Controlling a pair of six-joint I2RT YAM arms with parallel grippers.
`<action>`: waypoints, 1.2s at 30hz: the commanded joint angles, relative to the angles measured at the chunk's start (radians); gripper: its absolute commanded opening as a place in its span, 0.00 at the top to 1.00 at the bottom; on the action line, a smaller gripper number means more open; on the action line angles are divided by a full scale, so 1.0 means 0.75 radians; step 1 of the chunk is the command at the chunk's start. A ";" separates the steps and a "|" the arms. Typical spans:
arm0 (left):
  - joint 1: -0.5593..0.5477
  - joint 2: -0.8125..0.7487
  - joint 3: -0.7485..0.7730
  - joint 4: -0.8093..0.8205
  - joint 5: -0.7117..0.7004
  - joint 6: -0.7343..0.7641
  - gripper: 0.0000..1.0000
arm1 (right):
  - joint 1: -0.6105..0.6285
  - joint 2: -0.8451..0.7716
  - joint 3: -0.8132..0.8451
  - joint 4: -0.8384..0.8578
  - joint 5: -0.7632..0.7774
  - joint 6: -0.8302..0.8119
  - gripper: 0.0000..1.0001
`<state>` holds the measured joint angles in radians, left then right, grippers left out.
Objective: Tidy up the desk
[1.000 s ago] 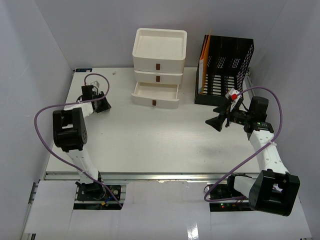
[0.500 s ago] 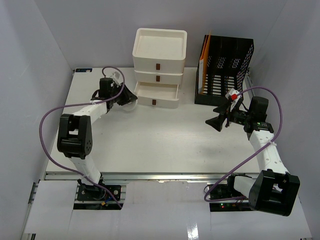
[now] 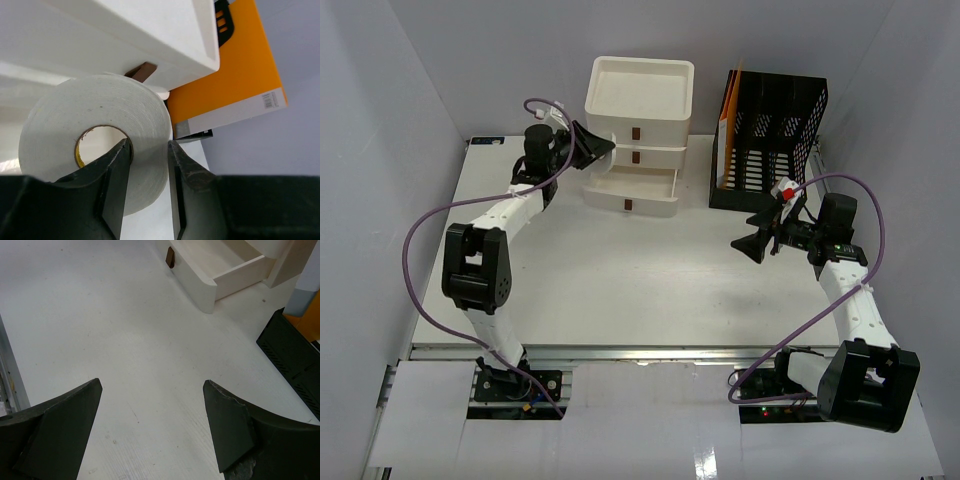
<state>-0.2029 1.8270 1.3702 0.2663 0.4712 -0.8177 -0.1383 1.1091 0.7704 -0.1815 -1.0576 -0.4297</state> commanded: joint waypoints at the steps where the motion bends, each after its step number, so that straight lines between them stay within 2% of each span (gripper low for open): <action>1: -0.036 0.122 0.103 0.249 0.079 -0.075 0.53 | -0.014 -0.010 0.015 0.005 -0.032 -0.019 0.12; 5: -0.054 0.212 0.110 0.362 0.085 -0.109 0.48 | -0.017 -0.008 0.018 -0.001 -0.035 -0.024 0.12; 12: -0.065 0.256 -0.038 0.503 -0.027 -0.134 0.33 | -0.018 -0.006 0.020 -0.006 -0.038 -0.034 0.11; 16: -0.070 0.314 -0.045 0.543 -0.046 -0.141 0.24 | -0.020 -0.006 0.020 -0.010 -0.039 -0.032 0.12; 23: -0.093 0.299 -0.001 0.468 -0.074 -0.059 0.22 | -0.024 -0.004 0.020 -0.010 -0.040 -0.034 0.12; 29: -0.096 0.141 -0.041 0.334 -0.127 0.147 0.23 | -0.024 0.001 0.018 -0.014 -0.042 -0.041 0.12; 36: -0.098 -0.088 -0.170 0.201 -0.238 0.295 0.29 | -0.024 0.009 0.014 -0.012 -0.042 -0.041 0.12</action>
<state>-0.2733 1.9258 1.2733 0.4866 0.3661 -0.7037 -0.1505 1.1094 0.7704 -0.1844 -1.0647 -0.4522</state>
